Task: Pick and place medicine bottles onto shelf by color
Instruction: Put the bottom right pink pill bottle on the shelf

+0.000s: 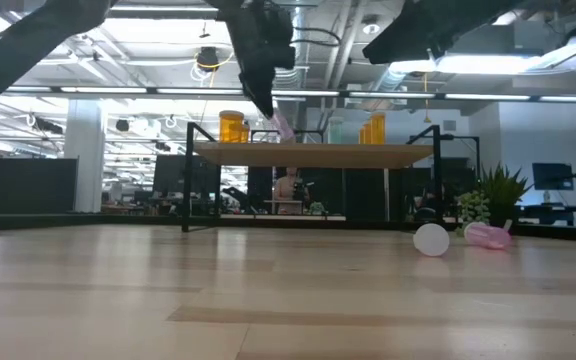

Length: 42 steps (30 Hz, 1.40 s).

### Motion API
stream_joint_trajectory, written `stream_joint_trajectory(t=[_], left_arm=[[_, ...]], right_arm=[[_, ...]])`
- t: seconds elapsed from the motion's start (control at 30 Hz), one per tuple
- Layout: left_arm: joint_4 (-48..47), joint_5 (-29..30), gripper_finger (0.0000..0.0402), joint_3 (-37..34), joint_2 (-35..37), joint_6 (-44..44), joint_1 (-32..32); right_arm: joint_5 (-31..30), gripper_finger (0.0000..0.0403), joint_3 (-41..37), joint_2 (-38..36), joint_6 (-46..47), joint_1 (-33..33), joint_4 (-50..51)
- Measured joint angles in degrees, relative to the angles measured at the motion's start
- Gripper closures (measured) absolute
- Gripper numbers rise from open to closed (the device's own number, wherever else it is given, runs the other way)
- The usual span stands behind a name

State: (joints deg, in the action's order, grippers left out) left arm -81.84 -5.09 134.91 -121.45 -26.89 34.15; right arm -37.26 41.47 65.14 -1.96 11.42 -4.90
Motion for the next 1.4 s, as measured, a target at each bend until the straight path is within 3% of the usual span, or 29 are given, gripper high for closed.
stream_joint_trajectory(t=[0.3,0.63,0.87,1.07,1.4], left_arm=[[-2.4,-5.3,0.0283,0.0,4.8,-1.6,-4.5],[-4.8,-5.4,0.0294,0.0,9.0,-3.3,-17.3],[-4.8,-5.2,0.0292,0.1,9.1,-4.3,-25.4],[-3.6,-5.1,0.0292,0.1,9.1,-5.0,-28.2],[-3.4,-5.1,0.0292,0.1,9.1,-4.7,-28.4]], right_arm=[[0.0,0.0145,0.0,0.3,0.3,-0.3,-1.0],[0.1,0.0145,0.0,2.6,-1.5,-0.9,-9.3],[11.5,0.0145,-0.1,4.8,4.8,-3.2,-14.2],[19.5,0.0145,0.0,9.8,7.5,-5.1,-21.6],[23.9,0.0145,-0.1,14.9,9.1,-7.1,-29.3]])
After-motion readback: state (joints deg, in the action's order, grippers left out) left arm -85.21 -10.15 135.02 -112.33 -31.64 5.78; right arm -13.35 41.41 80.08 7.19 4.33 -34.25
